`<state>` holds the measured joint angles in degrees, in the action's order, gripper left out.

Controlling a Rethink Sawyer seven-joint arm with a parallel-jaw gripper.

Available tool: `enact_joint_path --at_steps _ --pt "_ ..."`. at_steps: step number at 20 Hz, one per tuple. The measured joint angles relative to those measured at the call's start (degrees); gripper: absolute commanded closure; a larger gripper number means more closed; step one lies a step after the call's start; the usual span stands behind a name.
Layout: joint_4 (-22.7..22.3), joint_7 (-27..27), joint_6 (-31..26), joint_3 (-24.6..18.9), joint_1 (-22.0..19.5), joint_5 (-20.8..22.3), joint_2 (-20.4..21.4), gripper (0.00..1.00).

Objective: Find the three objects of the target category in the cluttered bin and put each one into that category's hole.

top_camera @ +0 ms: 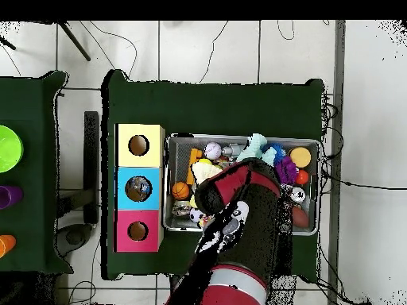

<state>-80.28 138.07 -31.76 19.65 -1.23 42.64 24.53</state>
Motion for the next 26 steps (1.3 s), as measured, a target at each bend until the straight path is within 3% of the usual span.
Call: enact_joint_path --at_steps 15,26 --pt "0.0 0.0 5.1 0.0 -1.6 0.0 -2.0 0.0" --pt "0.0 0.0 5.3 0.0 -1.6 0.0 -2.5 0.0"
